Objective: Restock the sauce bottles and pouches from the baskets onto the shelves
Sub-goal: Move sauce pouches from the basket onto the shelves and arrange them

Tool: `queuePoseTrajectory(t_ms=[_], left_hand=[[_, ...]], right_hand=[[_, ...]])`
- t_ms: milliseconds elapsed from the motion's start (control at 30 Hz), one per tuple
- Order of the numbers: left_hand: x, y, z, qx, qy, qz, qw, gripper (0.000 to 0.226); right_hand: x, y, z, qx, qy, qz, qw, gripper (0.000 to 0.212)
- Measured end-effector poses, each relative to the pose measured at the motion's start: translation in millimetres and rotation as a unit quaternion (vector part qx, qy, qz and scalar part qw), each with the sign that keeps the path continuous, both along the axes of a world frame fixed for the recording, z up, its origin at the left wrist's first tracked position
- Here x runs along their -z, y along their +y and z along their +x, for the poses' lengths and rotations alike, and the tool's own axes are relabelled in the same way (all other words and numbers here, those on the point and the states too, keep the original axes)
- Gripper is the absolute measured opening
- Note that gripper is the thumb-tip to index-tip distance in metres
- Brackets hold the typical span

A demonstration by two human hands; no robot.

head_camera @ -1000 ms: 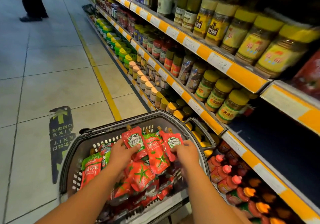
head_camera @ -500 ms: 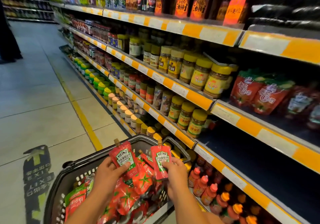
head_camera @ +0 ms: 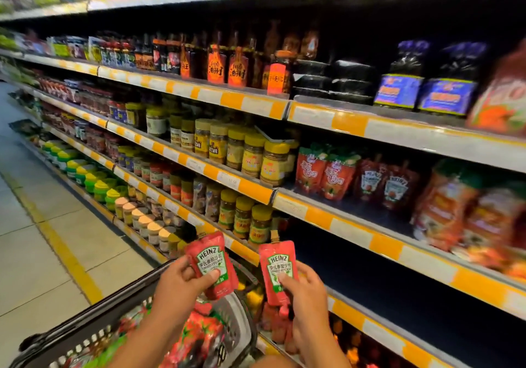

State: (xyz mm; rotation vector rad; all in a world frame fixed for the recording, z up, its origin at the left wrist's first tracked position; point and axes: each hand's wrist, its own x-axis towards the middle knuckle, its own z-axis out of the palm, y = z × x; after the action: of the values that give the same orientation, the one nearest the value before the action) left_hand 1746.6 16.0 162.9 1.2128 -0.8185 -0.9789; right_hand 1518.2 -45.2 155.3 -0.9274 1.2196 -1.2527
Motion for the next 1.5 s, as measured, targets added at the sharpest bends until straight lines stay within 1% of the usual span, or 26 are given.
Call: queuePoseTrajectory(t_ms=[100, 200, 333, 500, 633, 833, 933, 1067, 1167, 1200, 1267, 1300, 1400, 1500], left_hand=[[-24, -18, -31, 0.048, -0.023, -0.019, 0.998, 0.04], [-53, -38, -61, 0.076, -0.052, -0.037, 0.995, 0.035], [-93, -66, -99, 0.126, -0.086, -0.062, 0.986, 0.037], [-131, -105, -146, 0.143, -0.127, -0.08, 0.978, 0.041], [-146, -135, -175, 0.152, -0.154, -0.094, 0.972, 0.04], [-154, -174, -197, 0.151, -0.193, -0.108, 0.963, 0.042], [-155, -190, -202, 0.147, -0.206, -0.115, 0.961, 0.039], [-152, -212, -208, 0.144, -0.221, -0.107, 0.959, 0.043], [-146, -223, -216, 0.138, -0.245, -0.092, 0.955, 0.065], [-143, -227, -218, 0.129, -0.258, -0.091, 0.953, 0.062], [-138, -233, -222, 0.115, -0.288, -0.087, 0.947, 0.042], [-135, -236, -223, 0.114, -0.295, -0.081, 0.945, 0.039], [-135, -244, -224, 0.122, -0.31, -0.061, 0.941, 0.036], [-138, -247, -222, 0.143, -0.328, -0.042, 0.933, 0.046]], right_hand=[[-34, -1, -40, 0.031, 0.013, -0.053, 0.998, 0.027], [-68, 0, -77, 0.054, 0.01, -0.088, 0.995, 0.026], [-104, -2, -121, 0.099, 0.029, -0.124, 0.987, 0.026], [-135, -14, -159, 0.143, 0.082, -0.154, 0.974, 0.023], [-150, -30, -177, 0.194, 0.156, -0.171, 0.953, 0.025], [-163, -59, -192, 0.242, 0.288, -0.177, 0.909, 0.028], [-163, -72, -194, 0.256, 0.326, -0.165, 0.895, 0.03], [-157, -85, -189, 0.28, 0.34, -0.154, 0.884, 0.031], [-153, -94, -183, 0.296, 0.35, -0.153, 0.875, 0.03], [-151, -97, -182, 0.297, 0.354, -0.15, 0.874, 0.03], [-146, -105, -181, 0.295, 0.356, -0.144, 0.875, 0.03], [-144, -108, -180, 0.298, 0.355, -0.138, 0.875, 0.03], [-141, -116, -178, 0.303, 0.352, -0.114, 0.878, 0.032], [-140, -122, -177, 0.296, 0.352, -0.102, 0.882, 0.035]])
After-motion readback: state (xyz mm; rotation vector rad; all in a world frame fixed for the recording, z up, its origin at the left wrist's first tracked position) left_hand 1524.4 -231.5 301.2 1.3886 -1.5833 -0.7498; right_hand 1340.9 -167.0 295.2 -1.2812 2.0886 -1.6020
